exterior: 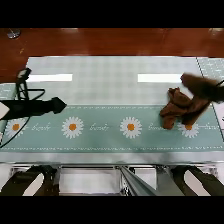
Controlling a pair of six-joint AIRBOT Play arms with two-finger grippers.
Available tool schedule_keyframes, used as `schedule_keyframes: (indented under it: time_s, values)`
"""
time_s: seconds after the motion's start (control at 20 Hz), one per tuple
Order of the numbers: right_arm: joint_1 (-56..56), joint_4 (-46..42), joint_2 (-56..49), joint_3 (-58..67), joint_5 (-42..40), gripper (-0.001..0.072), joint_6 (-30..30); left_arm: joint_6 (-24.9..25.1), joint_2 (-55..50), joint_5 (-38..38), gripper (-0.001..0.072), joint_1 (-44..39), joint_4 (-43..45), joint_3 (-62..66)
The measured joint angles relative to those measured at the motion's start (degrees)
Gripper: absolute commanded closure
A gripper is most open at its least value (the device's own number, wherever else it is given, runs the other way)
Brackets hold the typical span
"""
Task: Fold the shirts.
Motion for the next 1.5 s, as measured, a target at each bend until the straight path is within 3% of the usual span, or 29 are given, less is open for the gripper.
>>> schedule_keyframes:
  time_s: [0.35,0.6,0.8,1.0,1.25,1.3,1.35,1.4,1.5]
  values:
    - [10.19,5.16,6.54,25.07,1.22,0.0672,-3.98,1.68,11.5,-5.66,0.0007,4.9,-1.09,-0.59]
    - [24.44,7.02,7.21,34.1,-0.31,0.0672,-4.7,1.7,14.58,-7.34,0.0008,5.35,-2.27,-2.36]
    - [35.28,7.63,4.63,34.77,-0.59,0.0672,-4.37,1.57,14.14,-7.74,0.0007,5.42,-2.78,-2.91]
    - [44.11,7.96,-2.86,26.67,0.68,0.0671,-2.21,1.57,13.22,-7.1,0.0007,5.44,-3.37,-3.91]
    - [53.51,16.11,-20.31,16.02,-7.91,0.067,0.96,1.57,12.22,-5.2,0.0008,5.44,-3.69,-5.62]
    - [54.69,19.34,-24.41,15.56,-9.51,0.0645,0.76,1.57,11.85,-4.83,0.0007,5.42,-3.72,-5.84]
    - [55.39,22.73,-27.89,15.5,-10.19,0.0335,-0.28,1.57,11.41,-4.22,0.0007,5.42,-3.72,-5.95]
    - [55.67,26.8,-31.19,15.96,-10.36,0.0069,-1.86,1.57,10.91,-4.0,0.0007,5.42,-3.74,-6.05]
    - [54.4,32.35,-35.39,18.03,-8.2,0.0089,-4.7,1.62,9.7,-3.69,0.0007,5.38,-3.89,-6.21]
